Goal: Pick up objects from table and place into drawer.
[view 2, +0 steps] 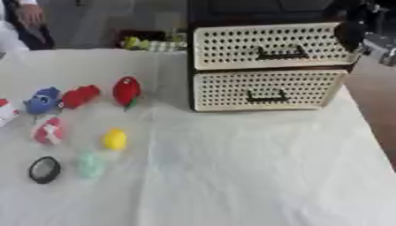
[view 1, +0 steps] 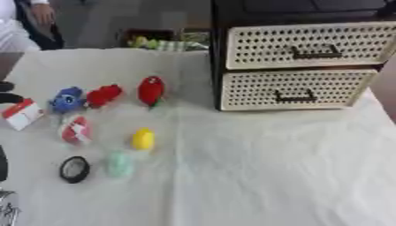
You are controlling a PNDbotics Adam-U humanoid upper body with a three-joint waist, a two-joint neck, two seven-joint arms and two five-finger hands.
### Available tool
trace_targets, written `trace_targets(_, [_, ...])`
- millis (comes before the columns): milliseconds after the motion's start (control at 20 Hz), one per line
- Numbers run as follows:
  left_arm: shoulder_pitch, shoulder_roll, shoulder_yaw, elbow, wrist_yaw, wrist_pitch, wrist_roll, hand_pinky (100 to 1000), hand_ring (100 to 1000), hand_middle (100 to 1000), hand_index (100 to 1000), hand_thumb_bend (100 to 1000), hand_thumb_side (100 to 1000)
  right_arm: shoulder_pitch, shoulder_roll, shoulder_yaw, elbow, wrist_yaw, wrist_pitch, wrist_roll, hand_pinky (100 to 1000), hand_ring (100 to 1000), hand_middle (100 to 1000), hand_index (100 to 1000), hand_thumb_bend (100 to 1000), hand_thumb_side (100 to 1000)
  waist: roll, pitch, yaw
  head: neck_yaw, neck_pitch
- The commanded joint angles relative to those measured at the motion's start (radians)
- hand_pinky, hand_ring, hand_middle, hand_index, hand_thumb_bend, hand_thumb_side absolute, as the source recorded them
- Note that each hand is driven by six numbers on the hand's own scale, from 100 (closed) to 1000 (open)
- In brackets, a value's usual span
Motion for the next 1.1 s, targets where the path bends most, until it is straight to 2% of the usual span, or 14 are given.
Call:
trace_targets(50, [-0.012, 0.027, -0.006, -0.019, 0.0, 0.0, -0.008, 484, 554, 643, 779, 100, 951, -0.063, -0.041, 0.014, 0.028, -0.033, -0.001, 0.135, 567, 436, 512, 890, 162, 854, -0.007, -0.015, 0.001, -0.006, -0.015])
trace_targets(250, [-0.012, 0.028, -0.009, -0.019, 0.002, 0.004, -0.013, 483, 556, 643, 779, 100, 952, -0.161, -0.015, 0.058, 0.104, -0.044, -0.012, 0.239, 540, 403, 456, 903, 172, 799, -0.011, -0.015, 0.001, -0.01, -0.021])
trace_targets(600, [-0.009, 0.025, -0.013, -0.019, 0.003, 0.009, -0.018, 483, 557, 644, 779, 100, 954, -0.279, 0.055, 0.159, 0.238, 0.013, -0.029, 0.253, 387, 226, 246, 906, 200, 718, -0.013, -0.017, 0.001, -0.017, -0.027])
trace_targets(750, [-0.009, 0.022, -0.014, -0.019, 0.004, 0.011, -0.02, 484, 557, 645, 779, 100, 955, -0.31, 0.082, 0.193, 0.289, 0.028, -0.035, 0.254, 299, 144, 131, 916, 239, 648, -0.012, -0.017, 0.001, -0.019, -0.027])
trace_targets(850, [-0.009, 0.021, -0.015, -0.019, 0.004, 0.011, -0.021, 484, 557, 645, 779, 100, 956, -0.325, 0.098, 0.21, 0.313, 0.039, -0.035, 0.254, 252, 100, 100, 916, 271, 608, -0.011, -0.017, 0.001, -0.02, -0.028])
trace_targets(1100, [-0.009, 0.017, -0.018, -0.019, 0.007, 0.014, -0.025, 484, 558, 646, 780, 100, 957, -0.357, 0.133, 0.237, 0.365, 0.062, -0.014, 0.254, 179, 100, 100, 905, 353, 504, -0.01, -0.016, 0.001, -0.022, -0.027])
